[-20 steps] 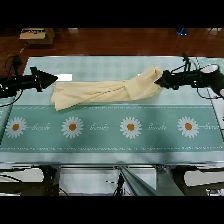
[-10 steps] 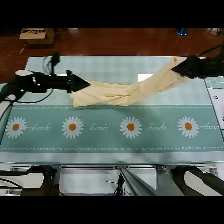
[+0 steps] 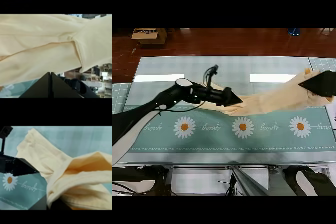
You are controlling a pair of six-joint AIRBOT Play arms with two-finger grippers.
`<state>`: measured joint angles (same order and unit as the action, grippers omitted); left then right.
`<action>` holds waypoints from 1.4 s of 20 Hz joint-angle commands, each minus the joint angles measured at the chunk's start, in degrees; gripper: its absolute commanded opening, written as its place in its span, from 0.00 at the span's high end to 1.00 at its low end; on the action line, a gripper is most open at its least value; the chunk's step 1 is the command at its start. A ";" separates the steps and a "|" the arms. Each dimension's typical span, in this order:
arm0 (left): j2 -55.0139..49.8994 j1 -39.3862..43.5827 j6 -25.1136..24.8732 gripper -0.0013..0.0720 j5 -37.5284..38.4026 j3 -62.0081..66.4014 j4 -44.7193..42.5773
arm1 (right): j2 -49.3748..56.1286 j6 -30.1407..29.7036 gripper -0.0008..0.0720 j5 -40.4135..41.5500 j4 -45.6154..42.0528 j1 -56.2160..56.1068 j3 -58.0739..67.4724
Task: Fold the shirts.
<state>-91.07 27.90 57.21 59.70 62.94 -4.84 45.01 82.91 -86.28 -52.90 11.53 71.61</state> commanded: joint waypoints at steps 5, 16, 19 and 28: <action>-4.46 15.50 1.11 0.96 -3.89 0.00 5.53 | -7.74 4.63 0.94 -4.39 -6.14 0.04 0.04; -1.90 11.96 -7.32 0.96 -6.32 -0.02 15.45 | -7.72 4.96 0.94 -5.95 -6.08 0.02 0.04; 9.03 2.01 -6.36 0.96 -6.36 -0.02 5.55 | -7.19 4.48 0.94 -3.74 -3.96 0.02 0.02; 33.81 -35.58 2.10 0.96 -1.31 -0.02 -5.92 | 10.78 2.62 0.94 8.02 -5.20 -21.22 0.02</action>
<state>-63.75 3.57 57.36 55.61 62.92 -8.84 49.39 85.80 -83.66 -55.22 -0.58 71.61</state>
